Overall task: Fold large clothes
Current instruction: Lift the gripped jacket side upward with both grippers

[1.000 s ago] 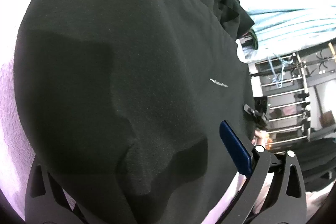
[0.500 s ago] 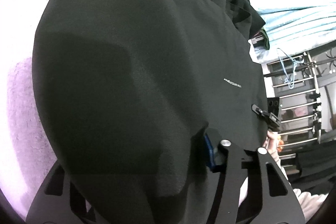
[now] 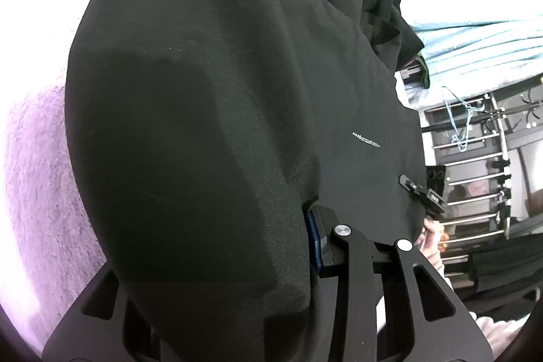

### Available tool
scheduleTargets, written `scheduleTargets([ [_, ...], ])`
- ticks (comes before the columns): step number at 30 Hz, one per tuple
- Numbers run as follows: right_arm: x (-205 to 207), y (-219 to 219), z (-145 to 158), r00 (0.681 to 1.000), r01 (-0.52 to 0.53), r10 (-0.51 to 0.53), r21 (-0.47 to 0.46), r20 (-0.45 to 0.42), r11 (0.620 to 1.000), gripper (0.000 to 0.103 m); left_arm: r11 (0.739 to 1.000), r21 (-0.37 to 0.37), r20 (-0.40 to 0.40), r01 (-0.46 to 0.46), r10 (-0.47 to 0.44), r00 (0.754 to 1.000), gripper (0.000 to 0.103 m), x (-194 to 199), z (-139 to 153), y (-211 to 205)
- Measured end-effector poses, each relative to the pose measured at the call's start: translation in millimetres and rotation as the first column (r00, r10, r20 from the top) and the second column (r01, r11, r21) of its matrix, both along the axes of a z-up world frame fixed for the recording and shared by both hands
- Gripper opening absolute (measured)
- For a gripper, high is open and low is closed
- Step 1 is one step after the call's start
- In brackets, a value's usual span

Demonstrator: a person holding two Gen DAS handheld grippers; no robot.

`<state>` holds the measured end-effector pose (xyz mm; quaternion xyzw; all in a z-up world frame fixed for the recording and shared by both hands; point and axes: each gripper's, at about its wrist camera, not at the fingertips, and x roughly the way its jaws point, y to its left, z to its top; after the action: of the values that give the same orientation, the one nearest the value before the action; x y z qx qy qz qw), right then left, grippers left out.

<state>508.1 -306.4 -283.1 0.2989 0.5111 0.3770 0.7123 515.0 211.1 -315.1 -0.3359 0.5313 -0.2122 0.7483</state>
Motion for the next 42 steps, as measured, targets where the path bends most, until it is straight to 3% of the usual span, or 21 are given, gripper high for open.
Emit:
scheduleTargets([
  [18, -2.3, -5.2, 7.1, 1.0, 0.002, -0.002, 0.005, -0.007, 1.0, 0.017, 0.997, -0.067, -0.016, -0.027, 0.026, 1.0, 0.034, -5.9, -0.4, 18.8],
  [26, -2.0, -5.0, 5.1, 1.0, 0.0, 0.001, 0.008, -0.011, 1.0, 0.017, 0.998, -0.043, -0.024, -0.042, 0.041, 0.999, 0.043, -9.8, 2.9, 27.6],
  [42, -3.5, -5.0, 5.6, 1.0, 0.003, -0.003, 0.008, -0.012, 1.0, 0.017, 0.999, -0.023, -0.026, -0.046, 0.045, 0.999, 0.044, -10.8, 4.7, 32.5],
])
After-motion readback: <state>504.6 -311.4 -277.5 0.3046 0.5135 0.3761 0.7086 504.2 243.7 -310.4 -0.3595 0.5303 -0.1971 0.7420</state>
